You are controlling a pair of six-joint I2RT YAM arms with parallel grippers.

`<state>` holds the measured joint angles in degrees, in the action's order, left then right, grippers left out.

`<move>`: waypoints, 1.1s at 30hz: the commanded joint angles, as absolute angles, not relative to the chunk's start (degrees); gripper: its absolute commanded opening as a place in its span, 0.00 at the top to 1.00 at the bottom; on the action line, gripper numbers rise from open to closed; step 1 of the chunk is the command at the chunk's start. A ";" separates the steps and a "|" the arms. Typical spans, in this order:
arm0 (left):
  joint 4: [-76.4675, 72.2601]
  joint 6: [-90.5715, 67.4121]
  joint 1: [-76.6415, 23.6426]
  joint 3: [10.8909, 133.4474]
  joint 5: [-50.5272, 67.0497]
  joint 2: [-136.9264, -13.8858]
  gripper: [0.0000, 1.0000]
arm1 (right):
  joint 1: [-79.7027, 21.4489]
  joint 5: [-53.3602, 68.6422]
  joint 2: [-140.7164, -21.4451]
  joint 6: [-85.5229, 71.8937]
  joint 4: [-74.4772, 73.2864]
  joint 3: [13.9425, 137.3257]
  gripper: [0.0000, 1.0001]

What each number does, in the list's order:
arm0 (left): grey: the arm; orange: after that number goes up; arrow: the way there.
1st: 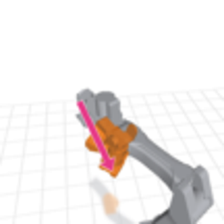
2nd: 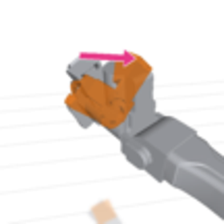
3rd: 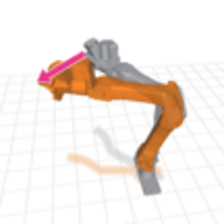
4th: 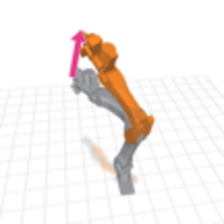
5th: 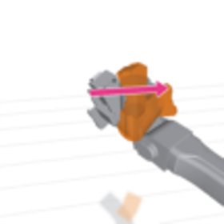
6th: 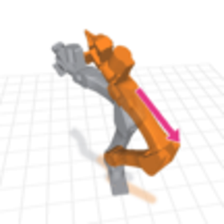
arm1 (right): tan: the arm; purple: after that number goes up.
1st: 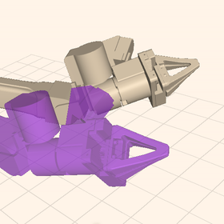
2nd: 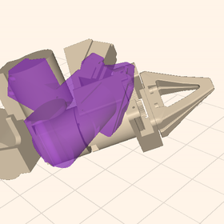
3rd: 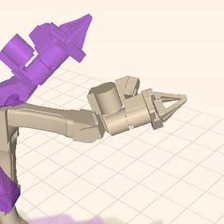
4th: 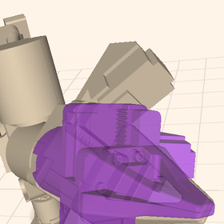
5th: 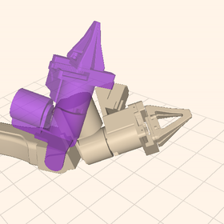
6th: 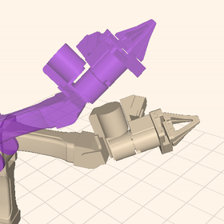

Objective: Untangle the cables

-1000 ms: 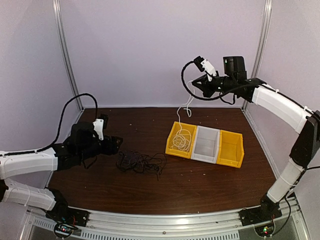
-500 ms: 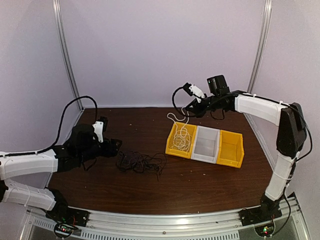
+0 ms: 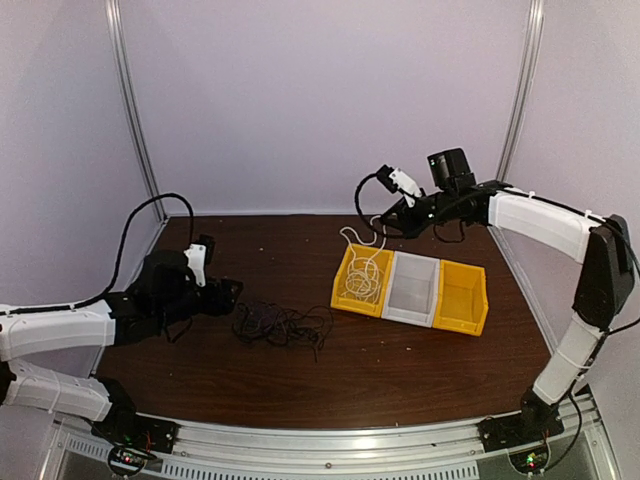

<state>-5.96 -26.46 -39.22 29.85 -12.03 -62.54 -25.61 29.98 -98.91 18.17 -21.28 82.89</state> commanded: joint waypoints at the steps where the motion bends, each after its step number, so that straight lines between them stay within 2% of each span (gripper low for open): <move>1: -8.52 -25.59 -39.37 29.85 -12.93 -63.46 0.25 | -25.36 29.57 -92.15 18.24 -22.02 82.25 1.00; 15: -8.25 -26.06 -39.37 29.09 -12.60 -62.88 0.25 | -25.48 32.71 -84.46 17.11 -25.05 74.36 1.00; 21: -8.09 -26.15 -39.37 28.61 -13.00 -61.71 0.25 | -25.79 34.64 -84.31 18.20 -32.11 73.82 1.00; 25: -8.69 -26.19 -39.35 28.32 -12.95 -61.98 0.25 | -26.92 35.62 -83.43 18.25 -30.60 70.46 1.00; 33: -8.65 -26.70 -39.37 29.39 -11.53 -63.27 0.25 | -28.21 39.05 -91.38 18.30 -31.93 76.51 1.00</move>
<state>-6.35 -26.48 -39.22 29.23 -11.94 -62.98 -27.73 35.88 -87.74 17.93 -30.87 72.38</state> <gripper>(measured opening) 0.749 0.009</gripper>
